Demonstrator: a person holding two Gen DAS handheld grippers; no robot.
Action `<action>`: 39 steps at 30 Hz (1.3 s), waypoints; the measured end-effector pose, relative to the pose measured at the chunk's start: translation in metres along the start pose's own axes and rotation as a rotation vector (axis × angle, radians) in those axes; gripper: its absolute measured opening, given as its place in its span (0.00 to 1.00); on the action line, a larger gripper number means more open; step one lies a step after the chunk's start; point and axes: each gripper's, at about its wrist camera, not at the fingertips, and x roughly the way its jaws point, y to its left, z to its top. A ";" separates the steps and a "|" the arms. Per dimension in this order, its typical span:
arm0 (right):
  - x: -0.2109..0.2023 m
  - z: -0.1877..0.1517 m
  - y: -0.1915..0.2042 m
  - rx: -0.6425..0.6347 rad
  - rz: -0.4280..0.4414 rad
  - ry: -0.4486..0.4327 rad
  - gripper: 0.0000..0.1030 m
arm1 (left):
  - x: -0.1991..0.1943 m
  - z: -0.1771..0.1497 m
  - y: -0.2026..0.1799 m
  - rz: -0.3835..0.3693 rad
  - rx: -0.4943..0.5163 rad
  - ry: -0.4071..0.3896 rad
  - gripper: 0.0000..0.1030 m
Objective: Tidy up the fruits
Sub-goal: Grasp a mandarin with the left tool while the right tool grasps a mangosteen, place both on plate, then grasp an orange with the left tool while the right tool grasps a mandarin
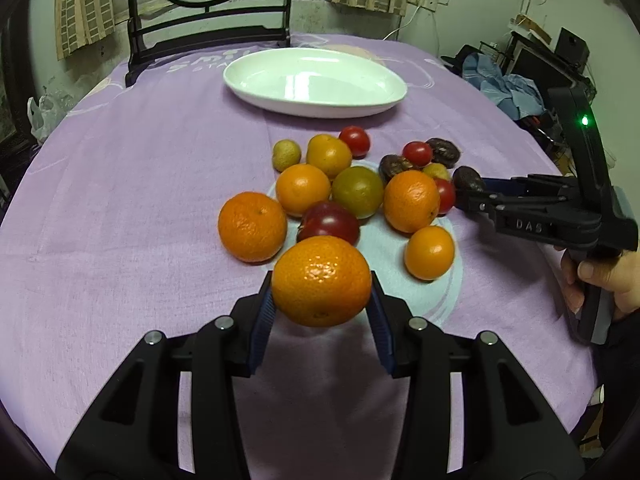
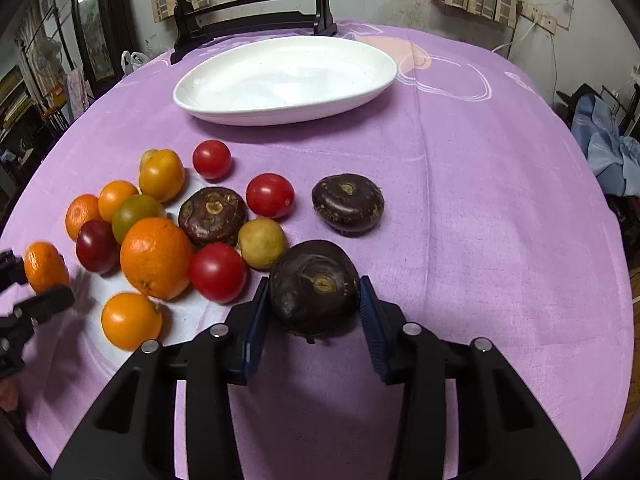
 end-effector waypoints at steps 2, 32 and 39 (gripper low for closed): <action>-0.010 -0.003 0.000 0.000 -0.002 -0.024 0.42 | -0.002 0.002 -0.003 -0.008 0.022 0.005 0.43; 0.058 0.139 0.012 -0.016 -0.011 -0.098 0.56 | 0.121 0.197 0.032 0.077 -0.108 0.036 0.75; 0.020 0.108 0.008 -0.022 0.012 -0.121 0.61 | 0.071 0.171 0.034 0.114 -0.055 -0.024 0.84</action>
